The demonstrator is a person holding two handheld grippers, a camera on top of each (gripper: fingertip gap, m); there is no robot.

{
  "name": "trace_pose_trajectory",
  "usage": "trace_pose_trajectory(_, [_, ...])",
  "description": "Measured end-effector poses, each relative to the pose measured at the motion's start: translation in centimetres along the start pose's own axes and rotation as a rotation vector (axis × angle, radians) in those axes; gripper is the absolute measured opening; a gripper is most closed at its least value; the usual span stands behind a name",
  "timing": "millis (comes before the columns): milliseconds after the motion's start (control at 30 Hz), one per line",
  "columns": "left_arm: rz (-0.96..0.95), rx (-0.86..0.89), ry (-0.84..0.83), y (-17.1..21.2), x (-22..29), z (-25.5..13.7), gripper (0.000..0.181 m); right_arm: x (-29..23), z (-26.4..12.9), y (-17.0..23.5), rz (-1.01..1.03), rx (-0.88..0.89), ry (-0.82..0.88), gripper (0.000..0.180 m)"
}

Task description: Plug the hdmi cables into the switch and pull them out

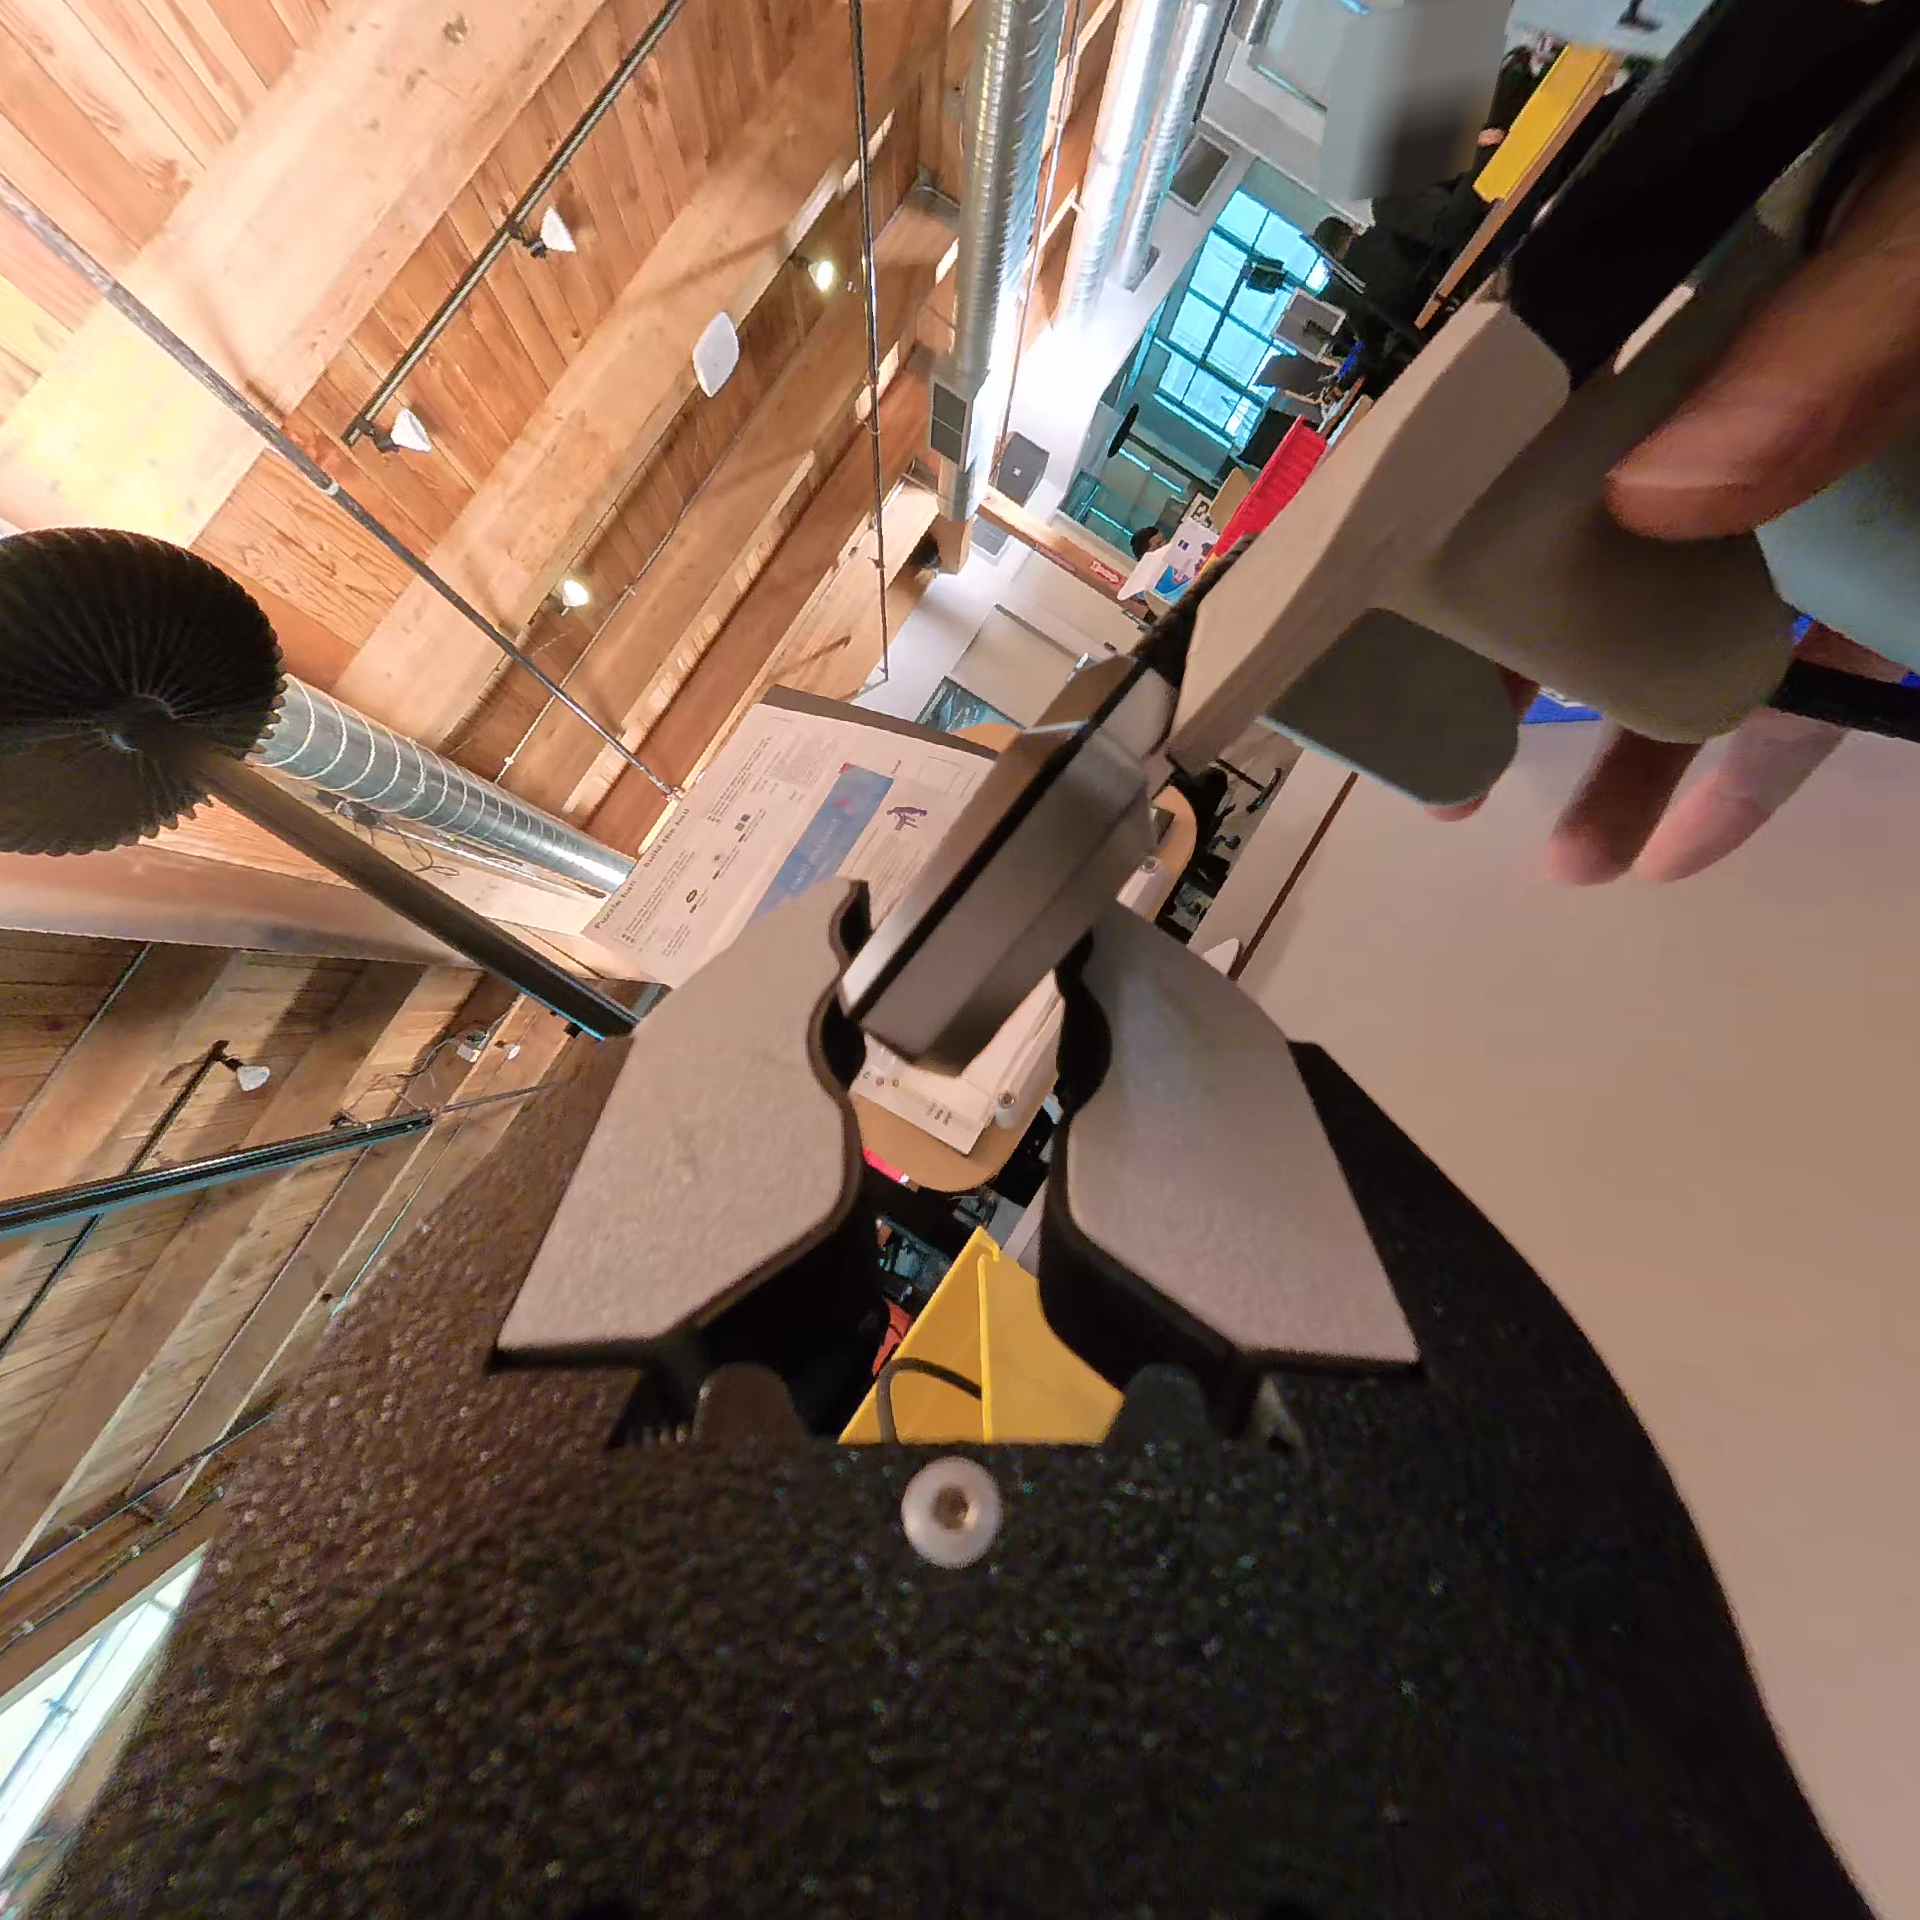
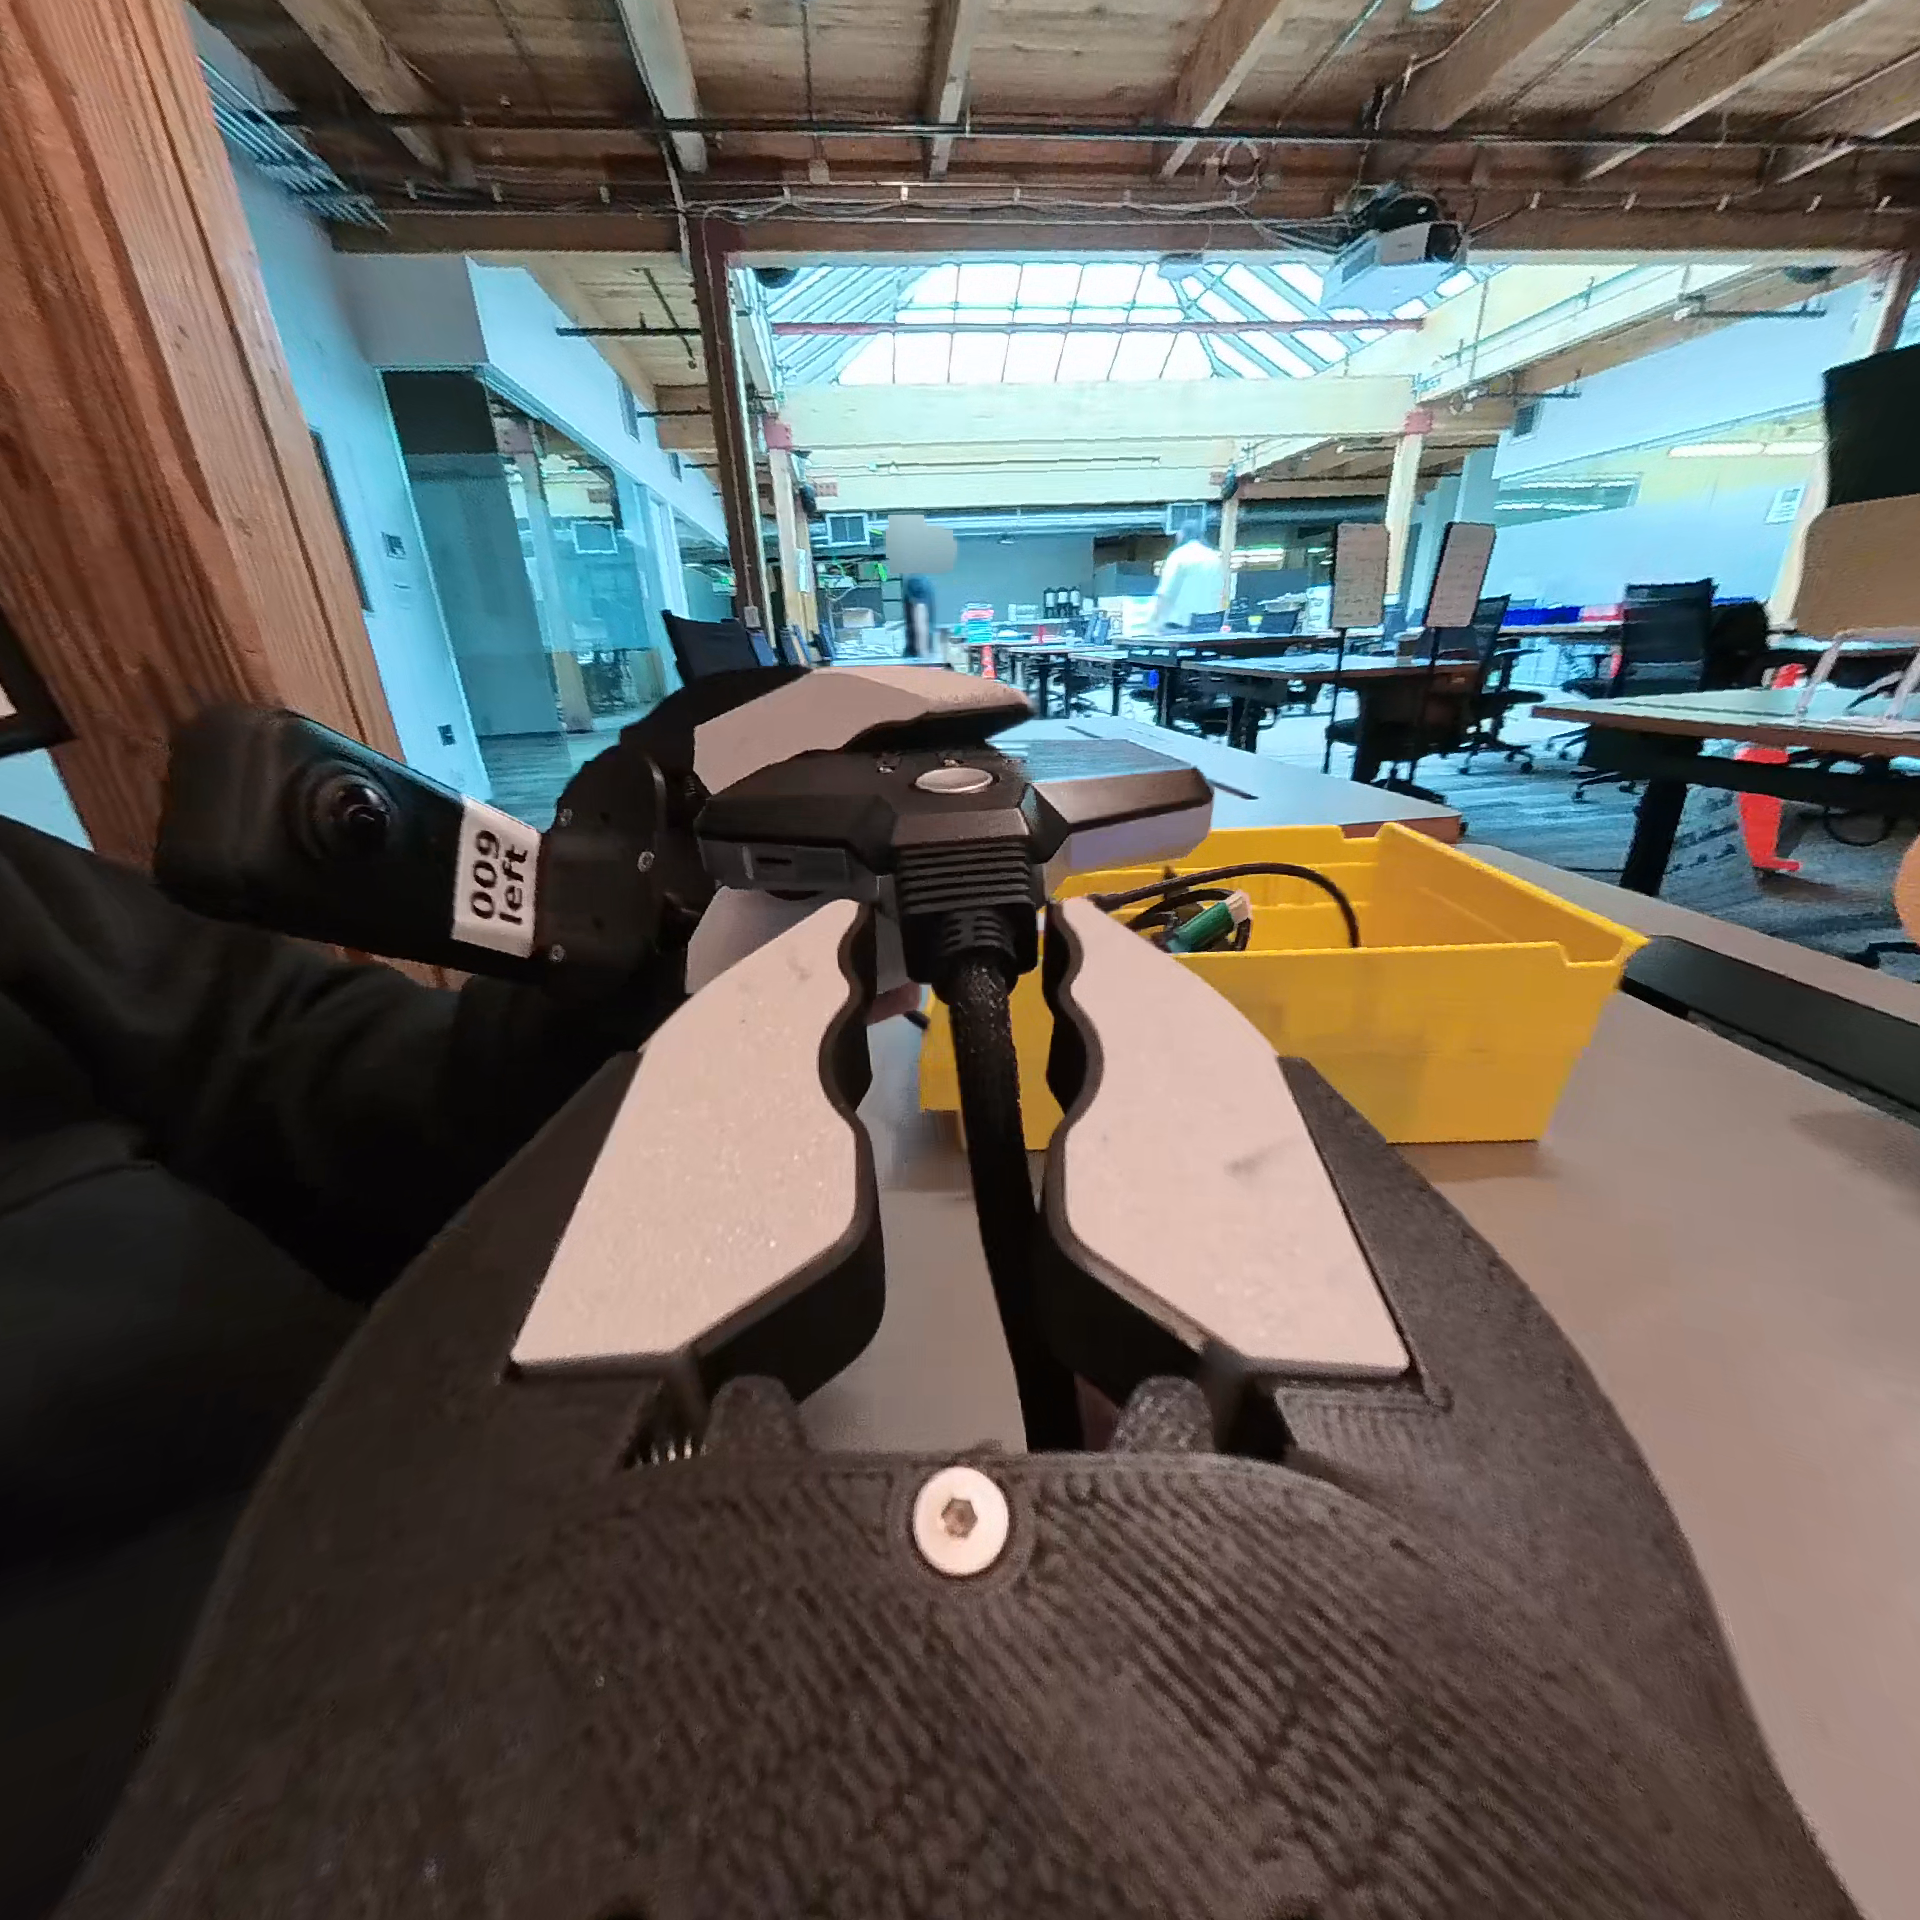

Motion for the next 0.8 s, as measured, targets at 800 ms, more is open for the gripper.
trace_pose_trajectory(800, [-0.084,-0.085,0.007,1.1,0.6,0.1,0.034,0.4,-0.4,0.0,-0.029,0.013,0.053,0.026])
Point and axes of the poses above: each gripper's, where its closed fingertips meet, z out along the fingers, y out of its underside, x = y × z across the jaws, the point moved 7 cm from there along -z, back along the fingers, and after that the axes turned 12 degrees about x, right-handed, at the moved point
